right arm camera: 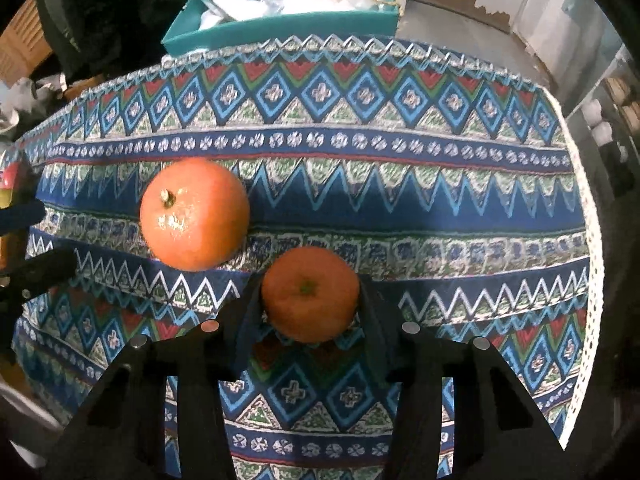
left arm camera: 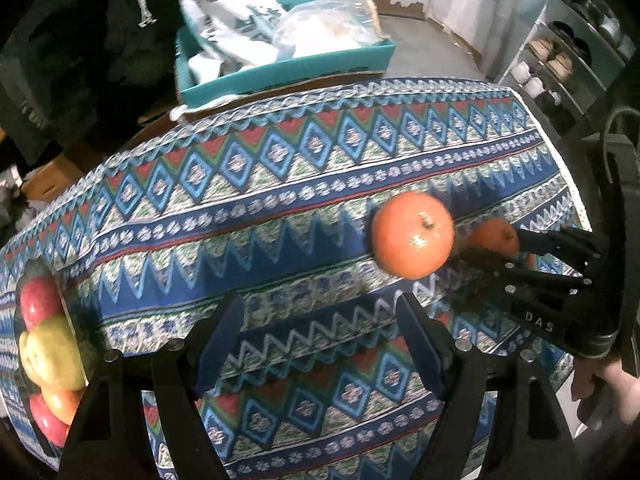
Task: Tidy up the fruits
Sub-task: 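Close the right tool on the larger orange while the left tool closes on the smaller orange, then lift both oranges and carry them toward the glass bowl with both tools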
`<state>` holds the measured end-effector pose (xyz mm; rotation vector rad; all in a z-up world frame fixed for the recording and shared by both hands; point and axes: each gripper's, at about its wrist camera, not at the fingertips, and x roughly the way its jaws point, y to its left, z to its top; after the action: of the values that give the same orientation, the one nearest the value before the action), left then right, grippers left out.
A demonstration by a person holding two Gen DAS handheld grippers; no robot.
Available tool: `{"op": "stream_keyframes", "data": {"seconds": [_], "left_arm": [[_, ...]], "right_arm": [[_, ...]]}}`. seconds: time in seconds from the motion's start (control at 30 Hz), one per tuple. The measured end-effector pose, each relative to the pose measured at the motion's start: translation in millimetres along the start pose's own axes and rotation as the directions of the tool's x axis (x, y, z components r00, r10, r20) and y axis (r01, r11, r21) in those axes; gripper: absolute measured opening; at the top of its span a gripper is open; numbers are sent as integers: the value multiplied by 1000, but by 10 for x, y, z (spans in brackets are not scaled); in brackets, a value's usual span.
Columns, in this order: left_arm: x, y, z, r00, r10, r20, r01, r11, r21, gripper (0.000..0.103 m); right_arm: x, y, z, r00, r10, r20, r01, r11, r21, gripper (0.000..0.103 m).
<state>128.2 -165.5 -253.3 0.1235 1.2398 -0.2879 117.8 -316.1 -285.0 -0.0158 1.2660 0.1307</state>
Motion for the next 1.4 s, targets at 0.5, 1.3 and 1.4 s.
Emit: {"op": "stream_keyframes", "data": {"seconds": [0.5, 1.3, 1.4], "left_arm": [[328, -480, 244, 999, -44, -25, 46, 997, 64, 81], [696, -584, 339, 995, -77, -56, 82, 991, 102, 66], [662, -529, 305, 996, -77, -51, 82, 992, 93, 66]], "right_arm": [[-165, -411, 48, 999, -11, 35, 8, 995, 100, 46], [-64, -523, -4, 1000, 4, 23, -7, 990, 144, 46], [-95, -538, -13, 1000, 6, 29, -10, 989, 147, 46]]}}
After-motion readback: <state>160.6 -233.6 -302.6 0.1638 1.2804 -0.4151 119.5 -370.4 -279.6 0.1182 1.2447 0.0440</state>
